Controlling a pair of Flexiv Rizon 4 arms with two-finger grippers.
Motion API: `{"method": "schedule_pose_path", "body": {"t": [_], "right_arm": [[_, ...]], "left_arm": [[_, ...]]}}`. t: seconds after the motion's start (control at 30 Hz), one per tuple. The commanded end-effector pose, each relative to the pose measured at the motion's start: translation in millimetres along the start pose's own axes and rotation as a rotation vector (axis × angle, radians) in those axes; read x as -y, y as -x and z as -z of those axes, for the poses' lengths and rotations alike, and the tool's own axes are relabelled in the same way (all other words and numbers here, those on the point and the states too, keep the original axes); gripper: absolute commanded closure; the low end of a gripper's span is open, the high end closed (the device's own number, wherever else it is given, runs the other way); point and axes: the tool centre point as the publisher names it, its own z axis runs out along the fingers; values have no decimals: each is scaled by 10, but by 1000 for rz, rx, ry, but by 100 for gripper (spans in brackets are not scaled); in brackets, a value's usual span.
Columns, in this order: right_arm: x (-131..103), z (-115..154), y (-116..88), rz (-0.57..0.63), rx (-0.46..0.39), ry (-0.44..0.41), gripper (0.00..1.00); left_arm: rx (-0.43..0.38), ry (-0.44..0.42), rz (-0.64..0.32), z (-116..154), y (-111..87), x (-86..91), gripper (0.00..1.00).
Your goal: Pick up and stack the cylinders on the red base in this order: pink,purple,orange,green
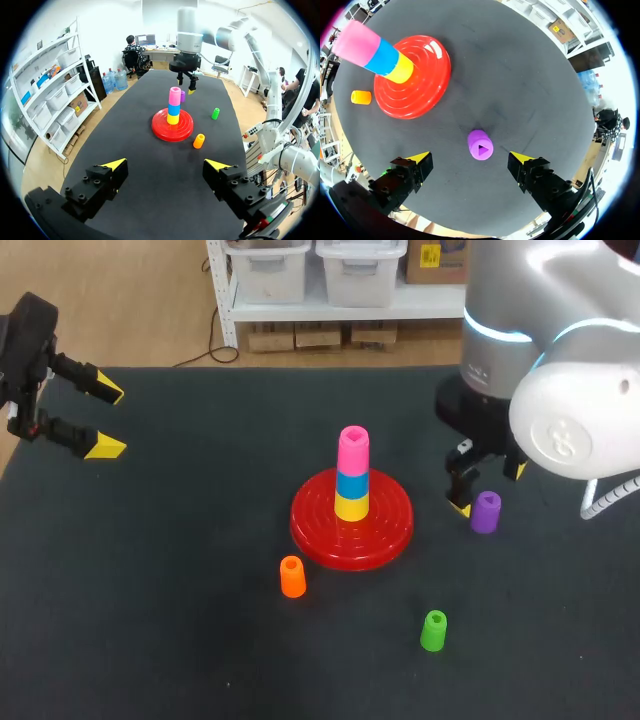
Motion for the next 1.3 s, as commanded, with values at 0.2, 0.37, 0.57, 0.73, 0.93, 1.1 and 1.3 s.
{"method": "schedule_pose_path", "body": {"t": [0.2, 0.37, 0.57, 0.73, 0.93, 1.1, 1.3], "right_arm": [[29, -192, -101, -14, 0, 10, 0], [57, -274, -74, -20, 31, 3, 0], [87, -338, -29, -20, 50, -1, 0], [116, -338, -1, -21, 62, 2, 0], [144, -327, 19, -29, 77, 7, 9], [152, -304, 35, -28, 90, 9, 16], [161, -254, 63, -25, 117, 12, 31]], "left_arm": [[5, 1, -4, -2, -16, 0, 0], [5, 1, -4, -2, -16, 0, 0], [5, 1, -4, -2, -16, 0, 0], [5, 1, -4, -2, -16, 0, 0], [5, 1, -4, -2, -16, 0, 0], [5, 1, -4, -2, -16, 0, 0], [5, 1, -4, -2, -16, 0, 0]]}}
